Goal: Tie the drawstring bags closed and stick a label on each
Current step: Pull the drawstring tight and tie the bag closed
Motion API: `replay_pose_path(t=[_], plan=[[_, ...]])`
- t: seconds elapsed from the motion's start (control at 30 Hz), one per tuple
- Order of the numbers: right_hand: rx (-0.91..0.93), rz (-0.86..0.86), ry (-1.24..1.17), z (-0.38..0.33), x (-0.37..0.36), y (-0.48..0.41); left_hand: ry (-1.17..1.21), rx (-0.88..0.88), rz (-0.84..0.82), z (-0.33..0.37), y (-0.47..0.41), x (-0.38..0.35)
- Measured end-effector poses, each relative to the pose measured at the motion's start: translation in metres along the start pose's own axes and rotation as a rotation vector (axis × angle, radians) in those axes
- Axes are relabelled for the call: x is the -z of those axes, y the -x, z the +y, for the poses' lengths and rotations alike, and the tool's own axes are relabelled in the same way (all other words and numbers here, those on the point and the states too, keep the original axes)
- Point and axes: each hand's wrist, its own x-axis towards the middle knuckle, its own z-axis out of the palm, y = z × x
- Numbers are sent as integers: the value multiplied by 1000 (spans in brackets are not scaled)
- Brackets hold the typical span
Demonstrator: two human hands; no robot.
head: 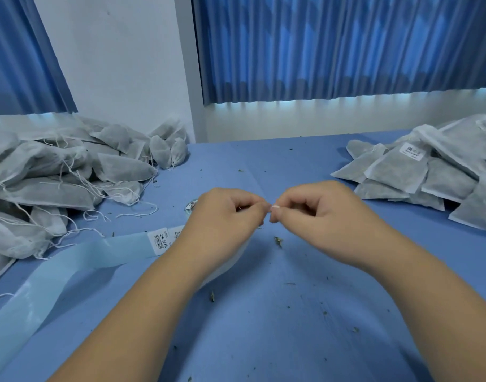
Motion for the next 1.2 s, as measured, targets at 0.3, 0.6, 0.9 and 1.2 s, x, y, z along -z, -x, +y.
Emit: replay_pose_path(t=[0.3,0.6,0.9,1.2], plan=[[-200,131,-152,2,3,-5,372,48,-336,6,6,8],[-275,72,236,13,-9,-7,780,327,-415,-2,-10,16],[-198,45,-317,-14,-11,-1,818,375,-486,-8,-13,16],[-186,30,-299,-14,-11,1,672,316,-488,-8,-13,18]])
